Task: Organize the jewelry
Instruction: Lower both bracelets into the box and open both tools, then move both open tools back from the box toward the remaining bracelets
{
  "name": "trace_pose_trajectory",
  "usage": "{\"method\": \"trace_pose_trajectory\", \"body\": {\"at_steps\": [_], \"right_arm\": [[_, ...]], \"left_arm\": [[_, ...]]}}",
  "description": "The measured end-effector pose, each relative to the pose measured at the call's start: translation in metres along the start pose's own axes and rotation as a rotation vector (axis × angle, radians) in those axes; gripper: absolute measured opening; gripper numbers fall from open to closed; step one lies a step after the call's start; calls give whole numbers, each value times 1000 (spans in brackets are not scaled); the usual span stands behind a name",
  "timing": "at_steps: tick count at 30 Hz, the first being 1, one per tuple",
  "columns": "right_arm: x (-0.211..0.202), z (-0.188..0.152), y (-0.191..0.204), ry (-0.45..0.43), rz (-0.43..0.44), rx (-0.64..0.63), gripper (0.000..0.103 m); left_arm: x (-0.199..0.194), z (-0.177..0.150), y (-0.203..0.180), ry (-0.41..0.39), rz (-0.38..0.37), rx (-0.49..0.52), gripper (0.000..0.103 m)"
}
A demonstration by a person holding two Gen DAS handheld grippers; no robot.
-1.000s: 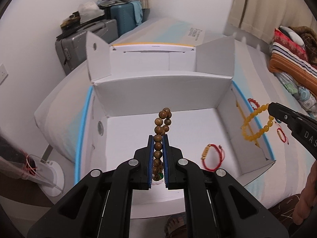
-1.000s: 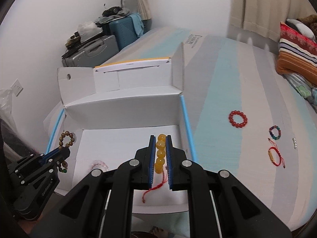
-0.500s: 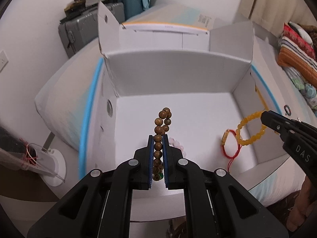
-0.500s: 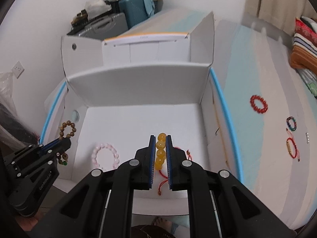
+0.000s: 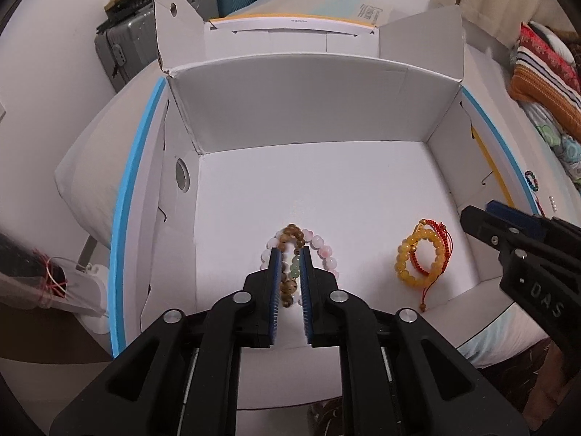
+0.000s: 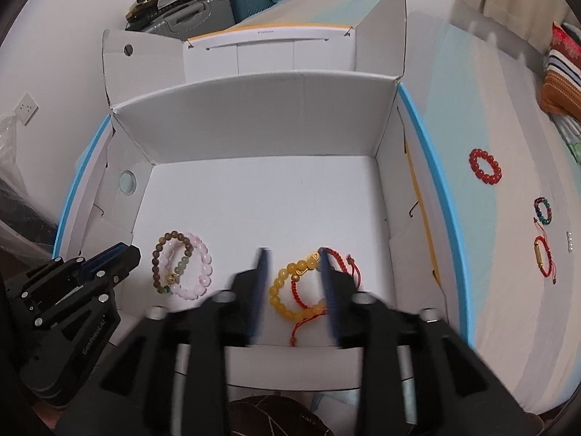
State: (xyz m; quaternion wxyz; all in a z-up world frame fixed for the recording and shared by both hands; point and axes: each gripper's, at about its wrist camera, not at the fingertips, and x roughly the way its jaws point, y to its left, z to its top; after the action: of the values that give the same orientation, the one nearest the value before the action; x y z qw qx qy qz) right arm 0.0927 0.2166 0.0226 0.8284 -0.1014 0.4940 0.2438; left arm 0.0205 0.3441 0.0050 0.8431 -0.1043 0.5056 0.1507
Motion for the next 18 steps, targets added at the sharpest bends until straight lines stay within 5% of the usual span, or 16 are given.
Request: {"method": "trace_pose_trajectory", "body": {"at_steps": [7, 18], "right_arm": [[-22, 6, -13, -62, -7, 71, 88], [-44, 5, -30, -123, -19, 79, 94]], "left_arm": [[-12, 0, -6, -48, 28, 17, 58], [-27, 1, -22, -94, 26, 19, 91]]}}
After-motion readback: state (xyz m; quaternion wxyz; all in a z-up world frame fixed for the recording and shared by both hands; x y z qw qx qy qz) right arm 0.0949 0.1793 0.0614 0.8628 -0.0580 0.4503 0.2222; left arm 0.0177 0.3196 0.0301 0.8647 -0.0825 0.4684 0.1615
